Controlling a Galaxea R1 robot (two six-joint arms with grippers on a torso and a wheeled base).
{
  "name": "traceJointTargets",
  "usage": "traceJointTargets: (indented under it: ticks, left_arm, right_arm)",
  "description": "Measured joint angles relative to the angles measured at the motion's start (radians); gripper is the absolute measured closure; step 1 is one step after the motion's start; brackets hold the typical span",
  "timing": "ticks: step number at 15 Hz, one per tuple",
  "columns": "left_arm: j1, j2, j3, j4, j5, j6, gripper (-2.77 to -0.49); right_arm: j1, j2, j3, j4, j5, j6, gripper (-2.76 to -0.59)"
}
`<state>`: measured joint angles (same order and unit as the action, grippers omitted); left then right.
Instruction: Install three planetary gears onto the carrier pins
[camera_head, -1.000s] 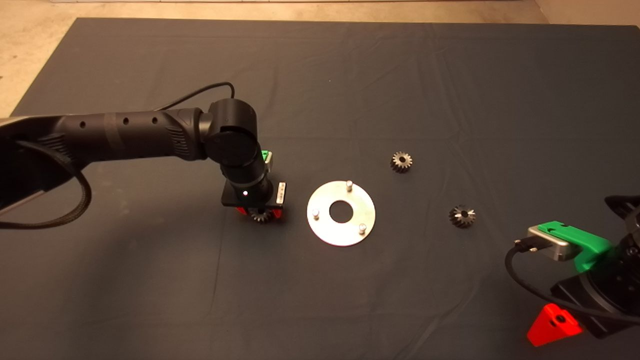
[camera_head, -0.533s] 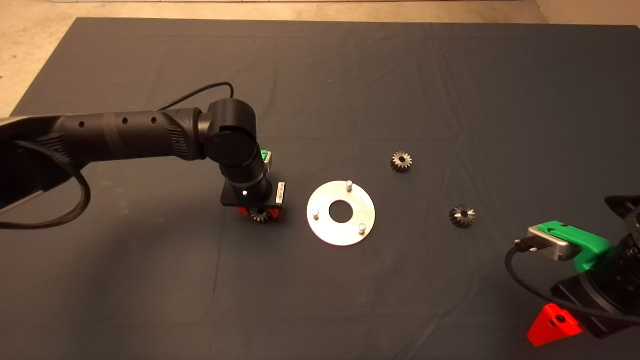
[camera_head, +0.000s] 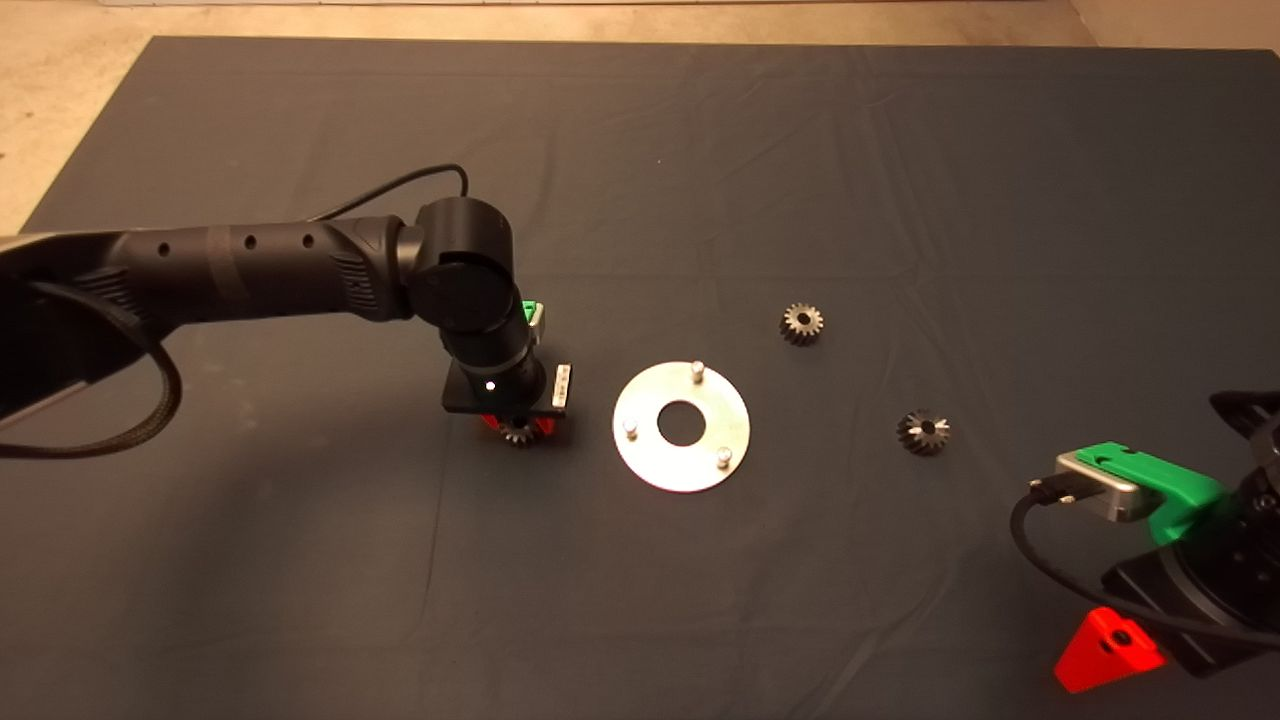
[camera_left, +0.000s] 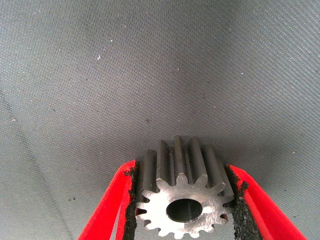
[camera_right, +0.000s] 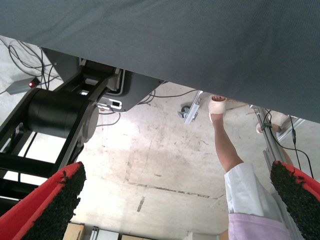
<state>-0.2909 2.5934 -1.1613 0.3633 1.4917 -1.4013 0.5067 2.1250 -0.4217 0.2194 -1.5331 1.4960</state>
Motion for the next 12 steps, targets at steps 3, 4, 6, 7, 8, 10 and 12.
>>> traceJointTargets:
  ticks: [3,4,6,7,8,10,12]
  left_arm:
    - [0.0,-0.001,0.0,0.0,0.001,0.0,-1.02]
    - [0.0,-0.001,0.0,0.0,0.001,0.0,-1.02]
    - [0.0,0.0,0.0,0.0,0.001,0.0,-0.98]
    - [0.0,0.0,0.0,0.0,0.001,0.0,-0.97]
    - [0.0,0.0,0.0,0.0,0.003,0.0,-0.96]
    - [0.0,0.0,0.0,0.0,0.004,0.0,-0.96]
    - [0.0,0.0,0.0,0.0,0.018,0.0,-0.96]
  right_arm:
    - [0.0,0.0,0.0,0.0,0.0,0.0,-2.75]
    - [0.0,0.0,0.0,0.0,0.0,0.0,-2.75]
    - [0.0,0.0,0.0,0.0,0.0,0.0,-2.75]
    - [0.0,0.0,0.0,0.0,0.0,0.0,-2.75]
    - [0.0,0.0,0.0,0.0,0.0,0.0,-2.75]
    - [0.0,0.0,0.0,0.0,0.0,0.0,-2.75]
    - [0.0,0.0,0.0,0.0,0.0,0.0,-2.75]
